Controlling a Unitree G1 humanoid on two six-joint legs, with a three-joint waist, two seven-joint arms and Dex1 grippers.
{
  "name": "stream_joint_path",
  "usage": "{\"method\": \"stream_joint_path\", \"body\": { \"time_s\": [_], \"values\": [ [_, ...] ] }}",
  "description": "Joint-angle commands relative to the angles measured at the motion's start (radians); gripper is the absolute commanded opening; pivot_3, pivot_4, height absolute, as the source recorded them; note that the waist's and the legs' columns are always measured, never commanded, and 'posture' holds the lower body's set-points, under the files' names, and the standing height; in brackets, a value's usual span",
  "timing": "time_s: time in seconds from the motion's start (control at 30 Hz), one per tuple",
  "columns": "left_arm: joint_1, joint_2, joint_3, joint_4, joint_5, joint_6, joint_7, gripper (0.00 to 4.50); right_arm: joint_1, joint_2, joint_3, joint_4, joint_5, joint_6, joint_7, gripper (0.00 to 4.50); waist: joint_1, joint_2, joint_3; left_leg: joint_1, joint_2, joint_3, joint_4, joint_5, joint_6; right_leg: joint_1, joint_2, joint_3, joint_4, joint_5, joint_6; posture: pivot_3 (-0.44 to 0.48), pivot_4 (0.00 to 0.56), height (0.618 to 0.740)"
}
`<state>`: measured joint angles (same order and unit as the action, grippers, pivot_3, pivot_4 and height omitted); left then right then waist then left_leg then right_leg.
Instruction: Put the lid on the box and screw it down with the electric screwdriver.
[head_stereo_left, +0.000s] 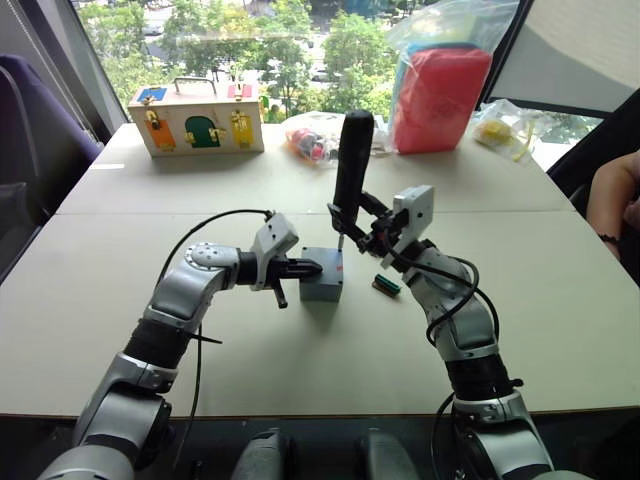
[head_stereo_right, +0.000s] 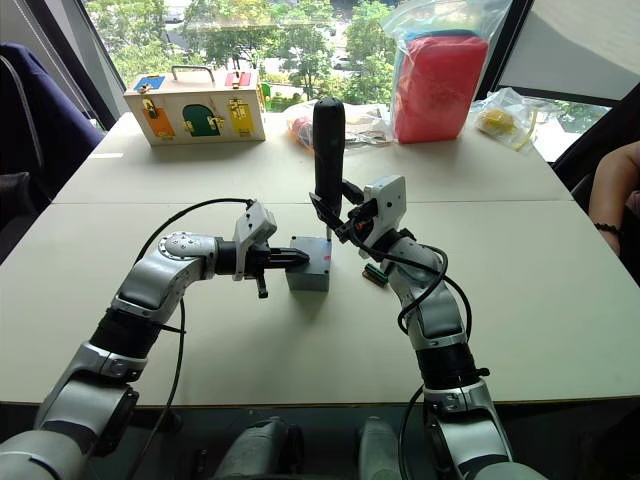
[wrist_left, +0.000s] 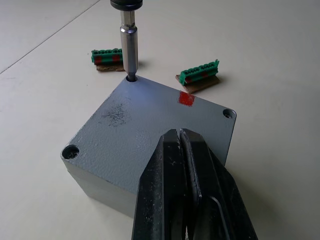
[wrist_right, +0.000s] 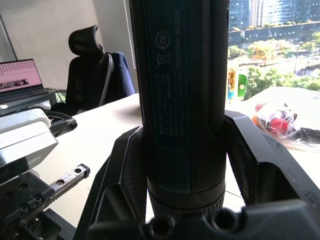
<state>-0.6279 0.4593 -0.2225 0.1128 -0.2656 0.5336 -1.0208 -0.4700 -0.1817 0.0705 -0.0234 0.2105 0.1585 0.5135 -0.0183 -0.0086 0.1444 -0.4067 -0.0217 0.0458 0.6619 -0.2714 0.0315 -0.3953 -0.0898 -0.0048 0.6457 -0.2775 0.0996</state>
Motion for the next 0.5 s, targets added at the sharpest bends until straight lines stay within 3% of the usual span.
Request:
{"method": "stream_joint_path", "body": {
  "time_s": [0.03,0.3,0.5],
  "values": [
    [0.004,-0.001,-0.001,-0.024,0.002,-0.002,0.003,0.00,0.053,-0.009,0.042,0.079,-0.024,0.059,0.014,1.86,0.000,0.000,0.000,0.000,0.000,0.000,0.000,0.000,0.000,0.000,0.000,0.000,0.000,0.000,0.000,0.000,0.150,0.740],
    [-0.002,-0.005,0.002,-0.008,0.005,-0.009,0.004,0.00,0.005,-0.030,0.003,0.048,-0.004,0.048,0.017,1.86,0.001,0.000,0.000,0.000,0.000,0.000,-0.001,0.000,0.000,0.000,-0.001,0.000,0.000,0.000,0.000,0.000,0.150,0.740],
    [0.012,0.003,0.020,-0.016,-0.005,-0.007,0.004,0.00,-0.153,-0.080,-0.092,-0.100,0.124,0.118,0.046,1.86,0.002,0.002,0.002,-0.003,-0.001,0.000,-0.001,0.000,0.000,-0.003,-0.002,0.000,0.000,0.000,0.000,0.000,0.150,0.740]
  ]
}}
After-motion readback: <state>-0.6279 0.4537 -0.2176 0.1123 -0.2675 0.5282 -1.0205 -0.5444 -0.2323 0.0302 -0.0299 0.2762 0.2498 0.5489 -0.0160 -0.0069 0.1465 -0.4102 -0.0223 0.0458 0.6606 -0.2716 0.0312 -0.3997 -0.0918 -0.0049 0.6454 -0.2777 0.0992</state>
